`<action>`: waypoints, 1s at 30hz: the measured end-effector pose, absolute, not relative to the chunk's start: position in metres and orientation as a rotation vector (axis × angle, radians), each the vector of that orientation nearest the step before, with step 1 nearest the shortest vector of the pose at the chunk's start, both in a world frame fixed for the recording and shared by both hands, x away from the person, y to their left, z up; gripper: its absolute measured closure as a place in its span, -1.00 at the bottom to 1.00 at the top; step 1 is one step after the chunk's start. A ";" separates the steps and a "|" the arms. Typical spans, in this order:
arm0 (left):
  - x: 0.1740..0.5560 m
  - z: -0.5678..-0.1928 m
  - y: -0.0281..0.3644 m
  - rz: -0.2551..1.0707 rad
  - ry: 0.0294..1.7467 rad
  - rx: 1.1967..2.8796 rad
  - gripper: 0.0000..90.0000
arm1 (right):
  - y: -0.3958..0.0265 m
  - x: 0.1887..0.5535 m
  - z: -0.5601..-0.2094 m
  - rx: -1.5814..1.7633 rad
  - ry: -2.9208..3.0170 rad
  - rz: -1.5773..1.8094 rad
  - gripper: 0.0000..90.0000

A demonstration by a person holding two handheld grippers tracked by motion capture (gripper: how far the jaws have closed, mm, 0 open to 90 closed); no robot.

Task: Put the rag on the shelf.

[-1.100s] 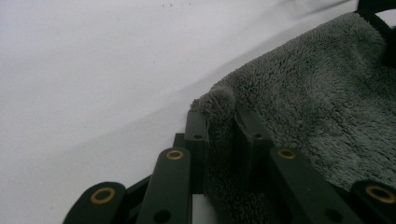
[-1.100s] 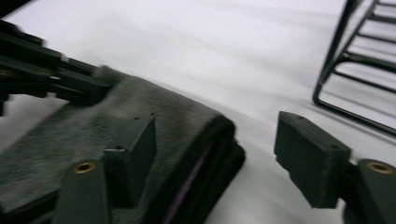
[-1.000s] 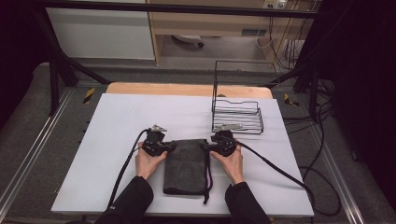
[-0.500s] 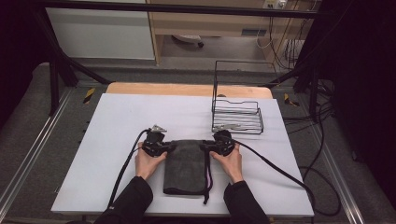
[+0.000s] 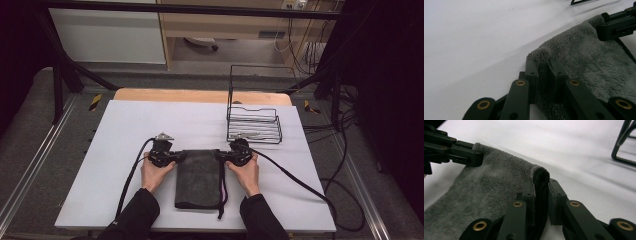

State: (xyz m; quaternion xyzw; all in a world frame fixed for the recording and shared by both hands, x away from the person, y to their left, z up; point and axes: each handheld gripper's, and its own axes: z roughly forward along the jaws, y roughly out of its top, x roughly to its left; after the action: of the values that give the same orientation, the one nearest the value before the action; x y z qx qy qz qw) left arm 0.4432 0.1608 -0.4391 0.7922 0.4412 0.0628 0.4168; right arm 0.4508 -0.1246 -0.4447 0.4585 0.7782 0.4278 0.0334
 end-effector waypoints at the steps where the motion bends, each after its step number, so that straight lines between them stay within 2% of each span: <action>1: 0.442 -0.437 0.162 0.157 1.101 1.977 0.77 | -0.125 0.449 -0.442 1.401 2.386 1.331 0.76; 30: 0.387 -0.381 0.175 0.283 0.924 1.826 0.77 | -0.134 0.395 -0.388 1.134 2.224 1.594 0.78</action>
State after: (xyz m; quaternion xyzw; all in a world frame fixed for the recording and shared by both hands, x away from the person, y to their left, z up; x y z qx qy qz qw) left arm 0.3870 0.1753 -0.3808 0.7592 0.3841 0.1178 0.5121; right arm 0.3952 -0.1342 -0.3877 0.3812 0.7479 0.5360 0.0899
